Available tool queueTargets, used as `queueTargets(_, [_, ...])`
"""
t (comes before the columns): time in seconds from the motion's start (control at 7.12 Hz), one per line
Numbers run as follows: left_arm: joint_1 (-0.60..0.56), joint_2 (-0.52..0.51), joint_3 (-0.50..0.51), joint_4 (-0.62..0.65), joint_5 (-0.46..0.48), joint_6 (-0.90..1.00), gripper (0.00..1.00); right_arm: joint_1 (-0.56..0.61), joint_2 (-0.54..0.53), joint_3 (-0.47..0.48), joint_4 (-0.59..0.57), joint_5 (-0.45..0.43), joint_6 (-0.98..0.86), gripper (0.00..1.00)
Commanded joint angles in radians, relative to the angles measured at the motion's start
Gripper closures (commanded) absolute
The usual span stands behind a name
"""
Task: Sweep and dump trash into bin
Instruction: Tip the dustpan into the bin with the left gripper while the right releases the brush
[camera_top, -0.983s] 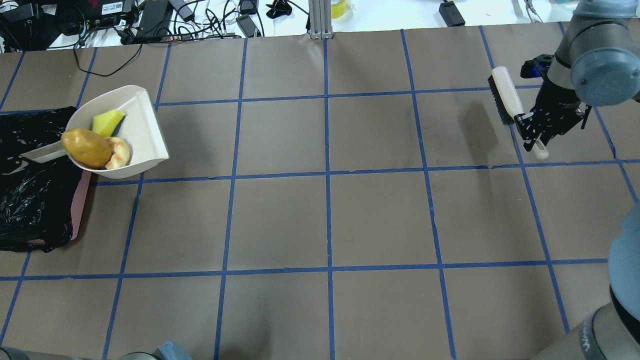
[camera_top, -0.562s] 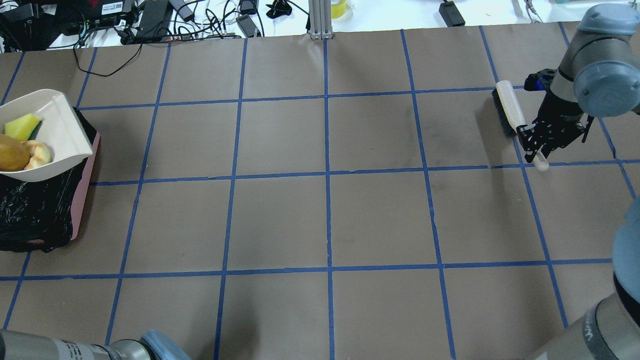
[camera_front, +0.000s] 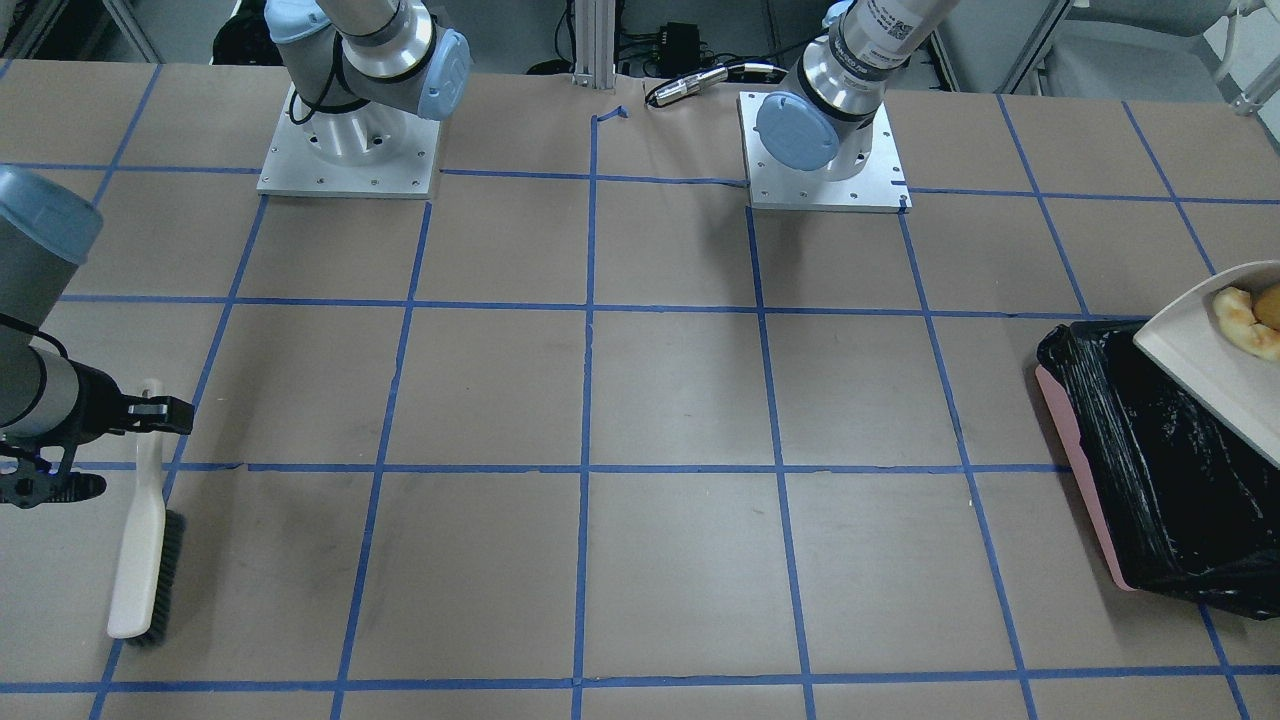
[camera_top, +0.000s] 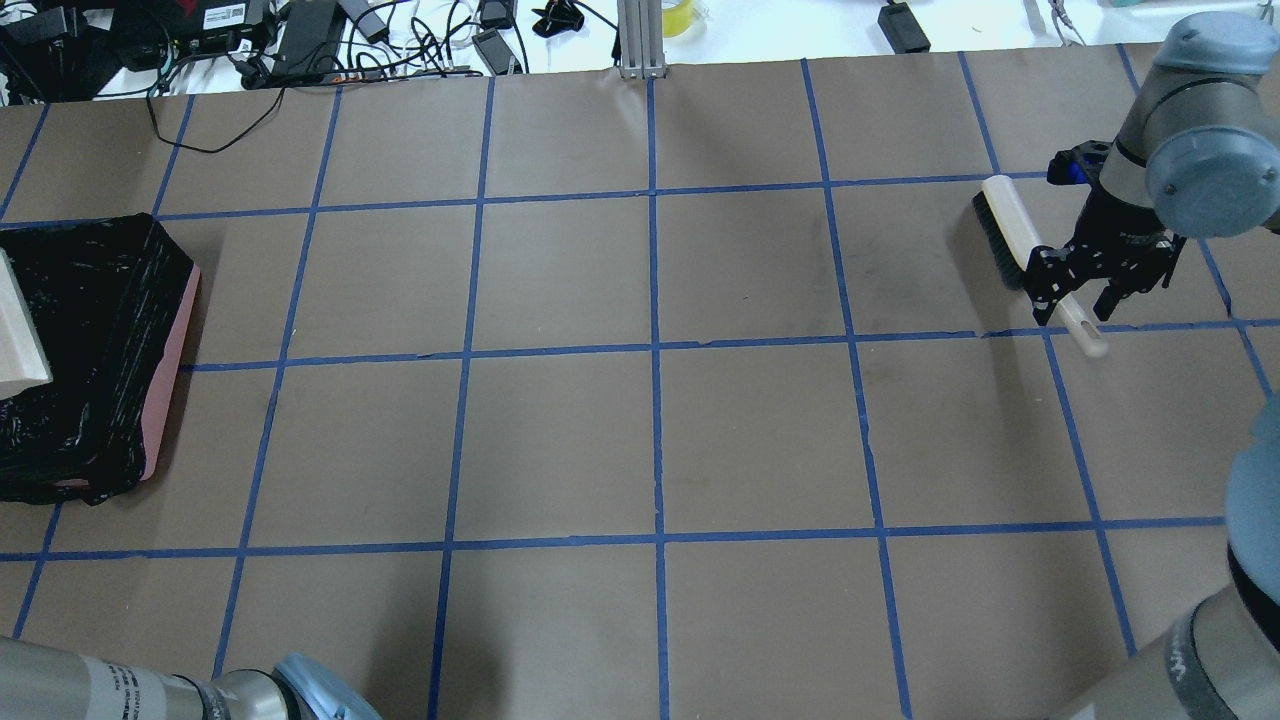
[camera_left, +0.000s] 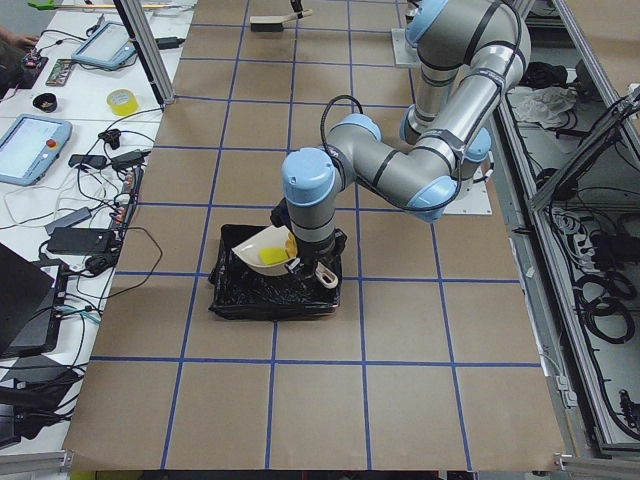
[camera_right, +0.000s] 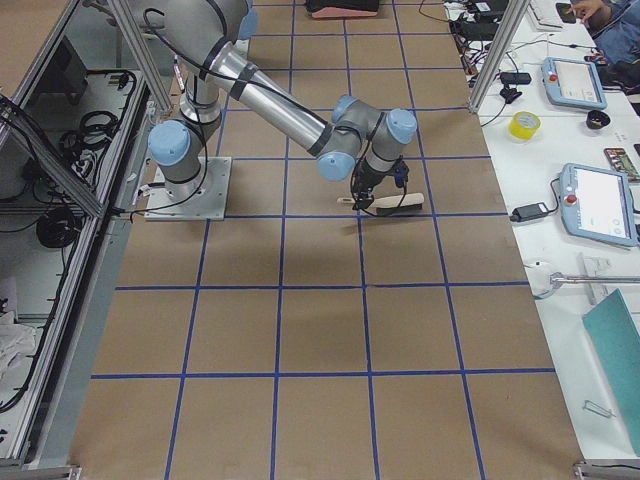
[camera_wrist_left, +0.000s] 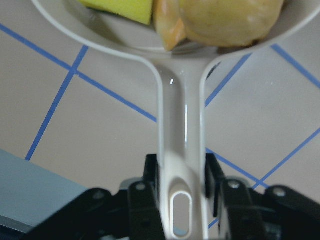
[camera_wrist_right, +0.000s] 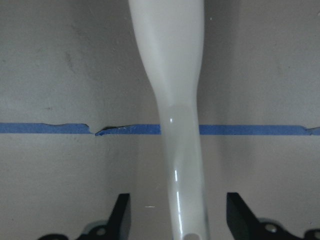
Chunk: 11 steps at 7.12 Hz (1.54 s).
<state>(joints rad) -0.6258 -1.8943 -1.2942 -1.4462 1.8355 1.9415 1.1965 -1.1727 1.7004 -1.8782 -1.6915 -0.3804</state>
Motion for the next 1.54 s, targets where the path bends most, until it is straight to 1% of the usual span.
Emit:
queueTargets(0.0, [-0.127, -0.006, 0.0, 0.076, 0.257, 0.086, 1.0, 0.008, -0.036, -0.017, -0.032, 0.001, 0.003, 0.0])
queueTargets(0.14, [-0.193, -0.005, -0.005, 0.143, 0.327, 0.126, 1.0, 0.027, -0.098, -0.037, -0.012, 0.01, 0.003, 0.0])
queueTargets(0.28, [-0.237, -0.003, -0.045, 0.262, 0.373, 0.175, 1.0, 0.085, -0.163, -0.071, 0.051, 0.012, 0.009, 0.0])
queueTargets(0.42, [-0.253, 0.004, -0.112, 0.394, 0.401, 0.209, 1.0, 0.128, -0.207, -0.103, 0.12, 0.013, 0.012, 0.0])
queueTargets(0.56, [-0.261, 0.009, -0.166, 0.514, 0.403, 0.246, 1.0, 0.156, -0.282, -0.138, 0.205, 0.035, 0.05, 0.0])
queueTargets(0.7, [-0.278, 0.009, -0.183, 0.558, 0.404, 0.263, 1.0, 0.176, -0.321, -0.168, 0.27, 0.047, 0.101, 0.0])
queueTargets(0.84, [-0.308, 0.011, -0.185, 0.558, 0.438, 0.263, 1.0, 0.23, -0.344, -0.186, 0.299, 0.099, 0.183, 0.0])
queueTargets(0.98, [-0.377, 0.015, -0.188, 0.56, 0.532, 0.273, 1.0, 0.268, -0.343, -0.186, 0.297, 0.096, 0.217, 0.0])
queueTargets(1.12, [-0.447, 0.015, -0.212, 0.602, 0.623, 0.268, 1.0, 0.271, -0.35, -0.188, 0.303, 0.096, 0.254, 0.0])
queueTargets(1.26, [-0.453, 0.024, -0.253, 0.681, 0.637, 0.289, 1.0, 0.273, -0.361, -0.185, 0.309, 0.095, 0.256, 0.0])
queueTargets(1.4, [-0.453, 0.026, -0.261, 0.731, 0.636, 0.339, 1.0, 0.275, -0.375, -0.185, 0.324, 0.102, 0.258, 0.0])
